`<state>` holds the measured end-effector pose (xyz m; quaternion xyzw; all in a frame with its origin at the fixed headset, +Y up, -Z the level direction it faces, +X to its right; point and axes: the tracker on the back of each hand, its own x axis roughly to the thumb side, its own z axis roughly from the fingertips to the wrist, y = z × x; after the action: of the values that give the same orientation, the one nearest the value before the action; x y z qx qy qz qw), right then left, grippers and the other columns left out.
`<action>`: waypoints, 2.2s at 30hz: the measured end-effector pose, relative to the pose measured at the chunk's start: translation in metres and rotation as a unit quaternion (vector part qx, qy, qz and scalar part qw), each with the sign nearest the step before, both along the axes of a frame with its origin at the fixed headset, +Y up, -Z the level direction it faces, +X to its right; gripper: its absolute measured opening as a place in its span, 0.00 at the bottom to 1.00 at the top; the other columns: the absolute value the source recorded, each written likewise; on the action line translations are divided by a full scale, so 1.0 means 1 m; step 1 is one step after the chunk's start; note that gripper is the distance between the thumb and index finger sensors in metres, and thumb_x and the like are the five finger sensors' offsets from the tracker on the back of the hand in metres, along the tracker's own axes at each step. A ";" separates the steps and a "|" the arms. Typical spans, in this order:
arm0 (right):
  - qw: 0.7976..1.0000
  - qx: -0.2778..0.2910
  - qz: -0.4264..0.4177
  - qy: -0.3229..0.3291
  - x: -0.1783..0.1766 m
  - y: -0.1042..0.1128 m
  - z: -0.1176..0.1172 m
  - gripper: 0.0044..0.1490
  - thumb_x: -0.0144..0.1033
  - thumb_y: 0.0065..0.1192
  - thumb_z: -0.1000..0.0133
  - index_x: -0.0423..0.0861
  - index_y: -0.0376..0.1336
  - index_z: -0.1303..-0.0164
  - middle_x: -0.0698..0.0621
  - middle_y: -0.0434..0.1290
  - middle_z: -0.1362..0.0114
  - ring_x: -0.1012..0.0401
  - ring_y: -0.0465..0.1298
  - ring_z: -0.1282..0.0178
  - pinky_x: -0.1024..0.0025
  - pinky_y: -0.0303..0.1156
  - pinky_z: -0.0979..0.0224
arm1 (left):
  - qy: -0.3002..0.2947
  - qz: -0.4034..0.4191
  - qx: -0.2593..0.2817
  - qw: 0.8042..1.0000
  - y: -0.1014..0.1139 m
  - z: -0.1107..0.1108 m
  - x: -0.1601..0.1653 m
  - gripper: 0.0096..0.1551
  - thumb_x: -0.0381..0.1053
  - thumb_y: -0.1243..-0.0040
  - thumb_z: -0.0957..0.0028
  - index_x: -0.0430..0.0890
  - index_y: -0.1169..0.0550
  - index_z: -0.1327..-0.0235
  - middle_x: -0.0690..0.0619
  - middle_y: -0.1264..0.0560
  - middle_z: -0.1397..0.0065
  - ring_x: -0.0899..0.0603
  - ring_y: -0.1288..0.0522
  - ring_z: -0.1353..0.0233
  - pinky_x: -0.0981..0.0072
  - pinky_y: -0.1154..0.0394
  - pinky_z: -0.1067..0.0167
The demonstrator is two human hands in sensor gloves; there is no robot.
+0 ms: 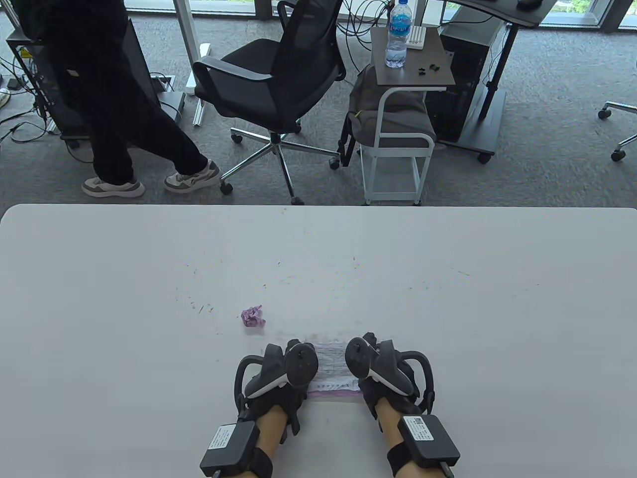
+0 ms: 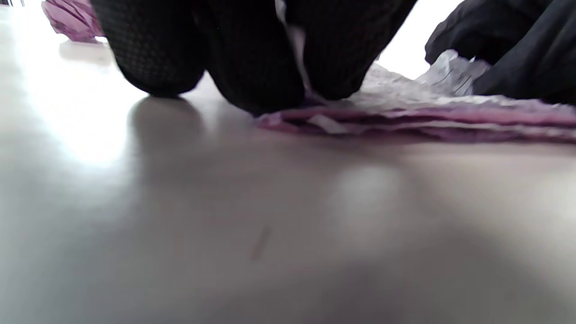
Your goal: Flatten crumpled invoices and stack
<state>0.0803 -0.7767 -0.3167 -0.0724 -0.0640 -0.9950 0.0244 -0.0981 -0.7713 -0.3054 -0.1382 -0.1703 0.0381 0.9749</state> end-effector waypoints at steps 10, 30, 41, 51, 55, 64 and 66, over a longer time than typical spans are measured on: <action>0.996 0.012 0.085 -0.005 0.008 0.008 0.004 0.46 0.44 0.65 0.43 0.39 0.47 0.24 0.35 0.64 0.28 0.47 0.76 0.42 0.53 0.79 0.46 | 0.041 0.039 -0.050 0.997 -0.011 0.000 -0.021 0.35 0.46 0.38 0.40 0.40 0.34 0.21 0.33 0.52 0.20 0.23 0.44 0.25 0.34 0.37 0.36; 0.998 0.046 -0.022 0.047 0.059 0.079 0.131 0.54 0.59 0.61 0.44 0.43 0.42 0.20 0.28 0.47 0.19 0.32 0.58 0.26 0.40 0.72 0.37 | 0.103 0.036 -0.013 0.994 0.029 -0.028 -0.056 0.46 0.49 0.41 0.37 0.43 0.55 0.19 0.34 0.71 0.25 0.17 0.58 0.26 0.32 0.42 0.34; 0.999 0.008 -0.047 0.024 0.078 0.061 0.129 0.53 0.58 0.61 0.44 0.42 0.42 0.21 0.28 0.47 0.20 0.32 0.57 0.26 0.39 0.71 0.37 | 0.129 0.018 -0.031 0.991 0.006 -0.091 -0.057 0.40 0.47 0.47 0.36 0.52 0.57 0.22 0.40 0.73 0.25 0.19 0.57 0.24 0.32 0.41 0.34; 0.998 0.010 -0.038 0.050 0.073 0.059 0.126 0.53 0.58 0.61 0.44 0.42 0.42 0.21 0.29 0.48 0.20 0.33 0.58 0.26 0.38 0.71 0.37 | 0.127 -0.012 -0.051 0.991 -0.013 -0.101 -0.055 0.30 0.41 0.46 0.38 0.40 0.38 0.23 0.35 0.48 0.22 0.24 0.44 0.27 0.42 0.35 0.37; 0.998 0.011 -0.036 0.056 0.071 0.059 0.125 0.53 0.58 0.61 0.44 0.42 0.42 0.21 0.29 0.48 0.20 0.33 0.58 0.26 0.39 0.71 0.37 | 0.127 -0.013 -0.030 0.991 -0.006 -0.090 -0.059 0.28 0.35 0.43 0.41 0.37 0.32 0.26 0.35 0.41 0.25 0.26 0.36 0.30 0.48 0.28 0.42; 0.996 0.007 -0.047 0.071 0.067 0.058 0.128 0.52 0.57 0.61 0.44 0.42 0.43 0.21 0.29 0.49 0.20 0.34 0.59 0.26 0.39 0.71 0.37 | 0.099 0.091 0.000 0.991 0.027 -0.029 -0.068 0.32 0.33 0.41 0.42 0.36 0.36 0.24 0.33 0.47 0.24 0.30 0.29 0.31 0.53 0.22 0.43; 0.996 0.008 -0.041 0.076 0.066 0.057 0.127 0.52 0.57 0.61 0.44 0.42 0.43 0.21 0.29 0.49 0.20 0.34 0.59 0.26 0.38 0.72 0.37 | 0.101 0.144 0.011 0.984 0.040 -0.010 -0.074 0.32 0.32 0.42 0.43 0.36 0.37 0.24 0.33 0.48 0.24 0.29 0.31 0.30 0.51 0.23 0.41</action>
<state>0.1460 -0.7192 -0.1899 -0.1501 -0.0514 -0.9873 -0.0106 -0.1724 -0.7318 -0.3158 -0.0973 -0.0898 0.1901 0.9728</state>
